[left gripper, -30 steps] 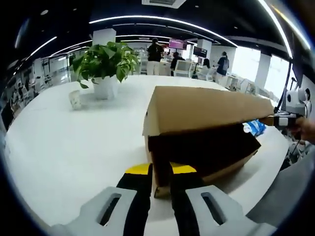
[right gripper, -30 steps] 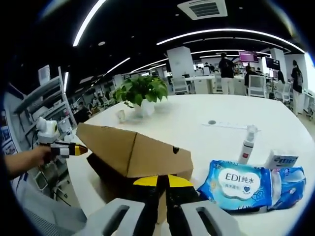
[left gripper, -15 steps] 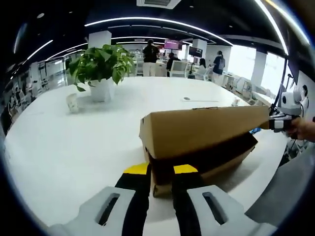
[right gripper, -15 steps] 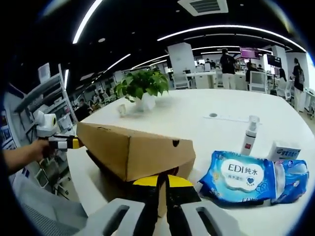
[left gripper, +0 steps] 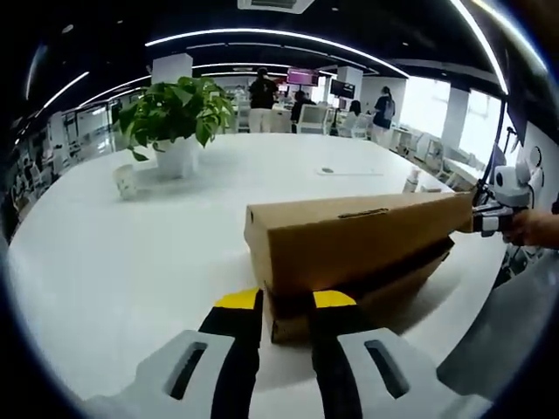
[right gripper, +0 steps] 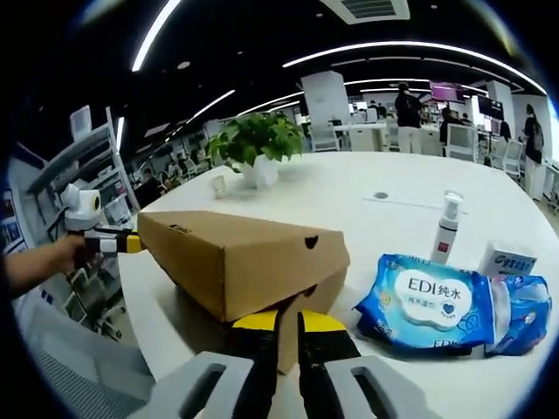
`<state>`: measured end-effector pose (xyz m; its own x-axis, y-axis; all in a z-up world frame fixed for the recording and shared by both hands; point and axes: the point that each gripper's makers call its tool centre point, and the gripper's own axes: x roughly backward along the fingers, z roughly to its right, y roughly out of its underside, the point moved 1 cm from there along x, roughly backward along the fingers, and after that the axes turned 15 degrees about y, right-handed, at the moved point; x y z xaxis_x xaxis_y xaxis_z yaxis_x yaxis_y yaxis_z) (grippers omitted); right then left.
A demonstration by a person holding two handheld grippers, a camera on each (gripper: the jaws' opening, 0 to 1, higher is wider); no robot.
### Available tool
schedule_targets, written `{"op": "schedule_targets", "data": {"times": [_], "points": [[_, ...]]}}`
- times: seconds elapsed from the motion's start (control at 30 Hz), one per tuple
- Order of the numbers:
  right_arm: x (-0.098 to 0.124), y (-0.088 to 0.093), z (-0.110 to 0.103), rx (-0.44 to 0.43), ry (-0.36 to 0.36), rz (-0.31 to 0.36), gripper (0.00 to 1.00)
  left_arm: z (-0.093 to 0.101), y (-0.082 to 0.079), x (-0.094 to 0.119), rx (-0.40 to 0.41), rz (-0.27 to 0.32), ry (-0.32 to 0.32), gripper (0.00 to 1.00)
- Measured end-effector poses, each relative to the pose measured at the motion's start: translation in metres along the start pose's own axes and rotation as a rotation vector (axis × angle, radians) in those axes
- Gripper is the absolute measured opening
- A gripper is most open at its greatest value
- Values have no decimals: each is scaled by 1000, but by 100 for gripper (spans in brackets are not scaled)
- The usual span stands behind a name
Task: Operate the shoe box by opening the lid, removing the specified soft item, and placing it in the target area until the item is outside and the box remains undamaged.
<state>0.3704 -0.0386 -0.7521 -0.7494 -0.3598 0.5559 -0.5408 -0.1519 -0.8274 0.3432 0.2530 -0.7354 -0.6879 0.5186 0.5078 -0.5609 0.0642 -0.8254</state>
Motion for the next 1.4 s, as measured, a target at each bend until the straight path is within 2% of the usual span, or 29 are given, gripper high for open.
{"op": "schedule_targets", "data": {"times": [0.43, 0.97, 1.17, 1.4], "points": [[3, 11, 2, 57, -16, -4, 6, 3, 11, -2, -28, -50, 20, 23], [2, 28, 4, 103, -16, -48, 7, 3, 34, -5, -30, -125, 25, 23], [6, 29, 9, 102, -18, -56, 8, -1, 32, 1, -21, -107, 15, 24], [15, 16, 5, 102, -71, -9, 15, -2, 23, 5, -26, -74, 23, 24]]}}
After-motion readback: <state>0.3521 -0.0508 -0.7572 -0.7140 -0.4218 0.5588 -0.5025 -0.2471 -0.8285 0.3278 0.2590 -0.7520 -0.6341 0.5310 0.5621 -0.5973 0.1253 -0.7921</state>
